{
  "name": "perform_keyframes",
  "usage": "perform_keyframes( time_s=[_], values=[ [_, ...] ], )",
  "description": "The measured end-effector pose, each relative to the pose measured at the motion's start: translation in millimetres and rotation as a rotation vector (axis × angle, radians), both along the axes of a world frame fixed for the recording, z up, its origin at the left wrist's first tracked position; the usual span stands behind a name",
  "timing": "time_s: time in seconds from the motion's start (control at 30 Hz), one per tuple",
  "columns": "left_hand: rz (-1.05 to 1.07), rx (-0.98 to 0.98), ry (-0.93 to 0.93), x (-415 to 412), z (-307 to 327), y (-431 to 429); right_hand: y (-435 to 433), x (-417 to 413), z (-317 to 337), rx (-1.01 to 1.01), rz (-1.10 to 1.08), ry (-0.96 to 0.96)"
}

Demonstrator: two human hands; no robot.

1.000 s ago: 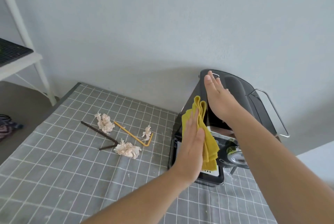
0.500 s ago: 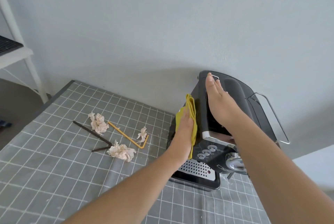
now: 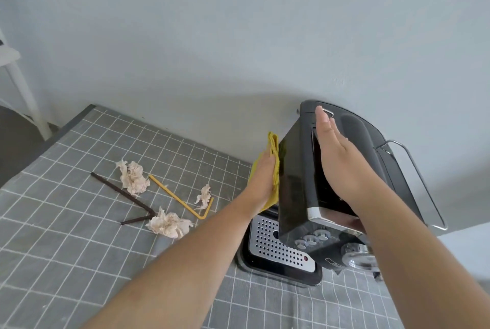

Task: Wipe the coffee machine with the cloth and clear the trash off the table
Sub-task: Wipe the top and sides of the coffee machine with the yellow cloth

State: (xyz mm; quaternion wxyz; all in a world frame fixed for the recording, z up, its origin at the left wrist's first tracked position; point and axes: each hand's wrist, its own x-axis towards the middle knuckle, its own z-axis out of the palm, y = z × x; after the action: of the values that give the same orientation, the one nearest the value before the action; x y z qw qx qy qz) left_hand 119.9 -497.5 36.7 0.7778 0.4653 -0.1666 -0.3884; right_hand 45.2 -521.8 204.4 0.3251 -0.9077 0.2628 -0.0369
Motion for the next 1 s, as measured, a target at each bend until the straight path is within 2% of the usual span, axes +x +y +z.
perform_keyframes(
  time_s=[0.1,0.23,0.27,0.4,0.47,0.57,0.63,0.7,0.83,1.0],
  values=[
    [0.164,0.193,-0.188,-25.4,-39.3,3.7,-2.0,0.2,-1.6,0.01,-0.005,-0.006],
    [0.203,-0.016,-0.452,-15.8,-17.1,-1.6,-2.1,0.8,-1.4,0.04,-0.027,-0.02],
    [0.188,-0.008,-0.467,-7.0,-13.6,-5.3,-2.2,0.7,-1.8,0.042,-0.028,-0.025],
    [0.072,0.103,-0.155,22.0,-24.4,-15.7,-2.7,0.6,-2.8,0.034,-0.025,-0.023],
    [0.031,0.12,-0.084,19.8,-46.1,-15.5,-4.3,0.1,-3.4,0.028,-0.029,-0.018],
    [0.017,0.279,0.045,12.0,-86.5,-14.8,-5.6,-1.6,-4.7,0.021,-0.036,-0.026],
    [0.028,0.313,-0.001,9.7,-93.2,-15.4,-5.6,-1.8,-4.6,0.026,-0.044,-0.026],
    [0.05,0.259,-0.068,10.4,-83.4,-16.2,-5.4,-1.6,-3.6,0.033,-0.031,-0.026],
    [0.072,0.097,-0.163,18.1,-25.6,-16.7,-3.6,-0.7,-0.9,0.044,-0.012,-0.025],
    [0.134,0.0,-0.472,15.6,32.9,-14.4,-1.9,0.7,-2.4,0.026,-0.008,-0.044]
  ],
)
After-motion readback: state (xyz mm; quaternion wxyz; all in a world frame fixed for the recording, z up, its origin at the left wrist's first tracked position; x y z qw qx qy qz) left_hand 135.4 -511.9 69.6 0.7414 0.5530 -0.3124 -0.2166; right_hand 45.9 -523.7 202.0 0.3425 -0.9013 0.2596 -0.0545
